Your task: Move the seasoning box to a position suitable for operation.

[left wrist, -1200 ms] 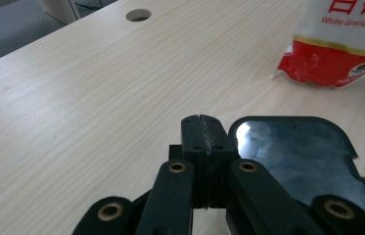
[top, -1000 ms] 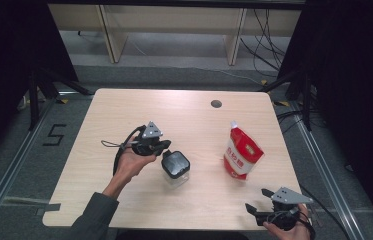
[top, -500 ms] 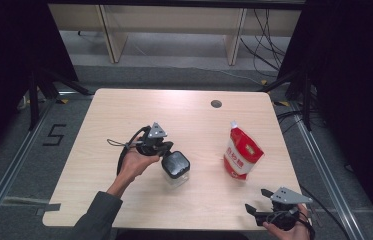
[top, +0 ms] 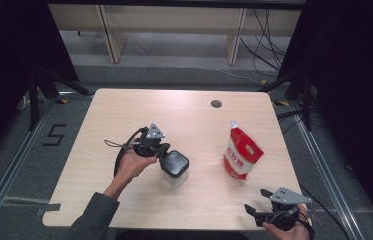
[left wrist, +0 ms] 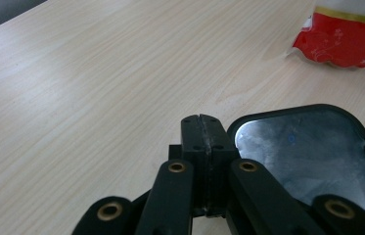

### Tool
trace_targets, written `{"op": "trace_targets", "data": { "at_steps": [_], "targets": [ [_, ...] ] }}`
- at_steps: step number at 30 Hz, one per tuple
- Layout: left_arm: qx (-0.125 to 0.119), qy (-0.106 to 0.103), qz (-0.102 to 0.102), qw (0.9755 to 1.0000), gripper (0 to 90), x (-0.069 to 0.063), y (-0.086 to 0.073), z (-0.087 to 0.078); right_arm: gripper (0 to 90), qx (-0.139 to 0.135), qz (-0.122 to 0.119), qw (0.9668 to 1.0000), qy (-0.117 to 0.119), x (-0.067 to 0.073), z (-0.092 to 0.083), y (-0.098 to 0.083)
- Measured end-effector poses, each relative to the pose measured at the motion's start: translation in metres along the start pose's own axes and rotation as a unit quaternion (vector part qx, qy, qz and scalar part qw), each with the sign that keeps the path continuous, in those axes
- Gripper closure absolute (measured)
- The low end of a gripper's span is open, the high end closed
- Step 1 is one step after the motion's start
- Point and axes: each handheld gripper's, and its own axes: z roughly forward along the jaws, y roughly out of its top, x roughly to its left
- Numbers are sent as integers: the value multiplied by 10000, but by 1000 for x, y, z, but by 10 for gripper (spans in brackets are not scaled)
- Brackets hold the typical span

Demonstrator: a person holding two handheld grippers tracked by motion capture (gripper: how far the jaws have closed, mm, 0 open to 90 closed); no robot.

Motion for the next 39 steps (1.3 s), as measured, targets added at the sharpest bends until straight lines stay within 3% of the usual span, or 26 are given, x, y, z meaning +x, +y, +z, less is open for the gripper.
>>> {"op": "trace_targets", "data": {
  "at_steps": [7,12,15,16,18,19,22,23,26,28,29,33,34,35,36,39],
  "targets": [
    [-24,-4,-124,9999,886,5,-8,-9,200,-41,-51,10000,-39,-1,0,0],
    [-177,-68,-439,9989,871,8,-18,-16,199,-26,-50,10000,-69,-1,0,0],
    [-243,-38,-473,9986,850,9,-19,-17,200,-20,-65,10000,-72,-1,0,0],
    [-233,-58,-400,9989,835,11,-20,-19,199,-27,-54,10000,-66,-1,0,0],
    [-543,-38,-568,9969,774,14,-22,-22,199,-44,-18,10000,-29,-1,0,0],
    [-776,-104,-752,9941,757,14,-25,-24,199,-38,-34,10000,-45,-1,0,0],
    [-842,-116,-814,9931,700,17,-30,-30,199,-41,-50,9999,-84,-1,-1,0],
    [-845,-20,-780,9934,700,19,-34,-34,199,-41,-50,9999,-84,-1,-1,0],
    [-990,-73,-725,9924,652,23,-46,-39,199,-33,57,10000,-32,0,0,0],
    [-939,-53,-646,9935,648,25,-50,-41,199,-53,-44,10000,-21,-1,0,0],
    [-1029,-60,-710,9921,648,25,-54,-41,199,-36,-37,10000,-33,0,0,0],
    [-1108,-197,-632,9916,624,28,-69,-43,199,-26,-56,10000,-49,0,0,0],
    [-1057,-251,-512,9928,619,28,-73,-43,199,-27,-69,10000,-51,-1,0,0],
    [-1057,-332,-563,9922,619,26,-77,-40,199,-27,-69,10000,-51,-1,0,0],
    [-992,-352,-414,9936,617,26,-80,-38,198,46,117,9999,-35,2,-1,0],
    [-843,-425,-399,9947,615,21,-88,-28,198,-15,-53,10000,-44,0,0,0]
  ]
}}
